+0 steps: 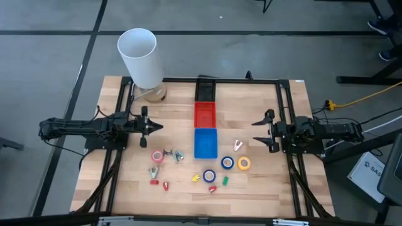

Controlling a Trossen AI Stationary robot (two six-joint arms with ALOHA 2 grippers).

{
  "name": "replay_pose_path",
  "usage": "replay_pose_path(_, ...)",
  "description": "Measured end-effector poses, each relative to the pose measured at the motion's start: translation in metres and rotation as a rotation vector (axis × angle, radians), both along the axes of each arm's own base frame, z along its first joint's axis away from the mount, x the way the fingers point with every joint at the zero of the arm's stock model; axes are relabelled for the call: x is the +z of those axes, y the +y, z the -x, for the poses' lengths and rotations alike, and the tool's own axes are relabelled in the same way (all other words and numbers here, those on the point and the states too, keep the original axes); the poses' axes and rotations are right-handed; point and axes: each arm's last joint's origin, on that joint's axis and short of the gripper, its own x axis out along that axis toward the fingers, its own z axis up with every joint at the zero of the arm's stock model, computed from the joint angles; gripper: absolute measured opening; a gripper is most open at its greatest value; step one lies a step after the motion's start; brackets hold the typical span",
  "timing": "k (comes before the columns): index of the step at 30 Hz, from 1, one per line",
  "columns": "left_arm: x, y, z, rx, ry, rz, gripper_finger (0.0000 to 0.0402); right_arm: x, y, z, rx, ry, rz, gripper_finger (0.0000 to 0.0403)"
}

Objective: Pick and place Stapler, Stapler remover, tape

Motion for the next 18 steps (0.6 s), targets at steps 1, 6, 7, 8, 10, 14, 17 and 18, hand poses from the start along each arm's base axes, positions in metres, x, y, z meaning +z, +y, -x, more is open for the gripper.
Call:
replay_pose_path(1, -0.0001, 0.0, 0.0, 0.0, 0.0, 0.0, 0.0016, 0.0, 0.0, 0.0, 0.0, 0.0, 0.0, 0.029)
replay_pose_path(6, 0.0, 0.0, 0.0, 0.0, 0.0, 0.0, 0.0017, -0.0001, 0.0, 0.0, 0.0, 0.0, 0.0, 0.029)
replay_pose_path(7, -0.0001, 0.0, 0.0, 0.0, 0.0, 0.0, 0.0017, 0.0, 0.0, 0.0, 0.0, 0.0, 0.0, 0.029)
replay_pose_path(8, -0.0001, 0.0, 0.0, 0.0, 0.0, 0.0, 0.0017, 0.0, 0.0, 0.0, 0.0, 0.0, 0.0, 0.029)
replay_pose_path(10, -0.0001, 0.0, 0.0, 0.0, 0.0, 0.0, 0.0016, -0.0001, 0.0, 0.0, 0.0, 0.0, 0.0, 0.029)
replay_pose_path(14, -0.0001, 0.0, 0.0, 0.0, 0.0, 0.0, 0.0016, 0.0009, -0.0017, -0.0002, -0.061, -0.01, 0.001, 0.029)
replay_pose_path(17, -0.0001, 0.0, 0.0, 0.0, 0.0, 0.0, 0.0017, 0.0033, -0.0048, -0.0001, -0.157, -0.034, -0.034, 0.029)
replay_pose_path(18, 0.0, 0.0, 0.0, 0.0, 0.0, 0.0, 0.0017, 0.0045, -0.0048, 0.0001, -0.156, -0.046, -0.079, 0.029)
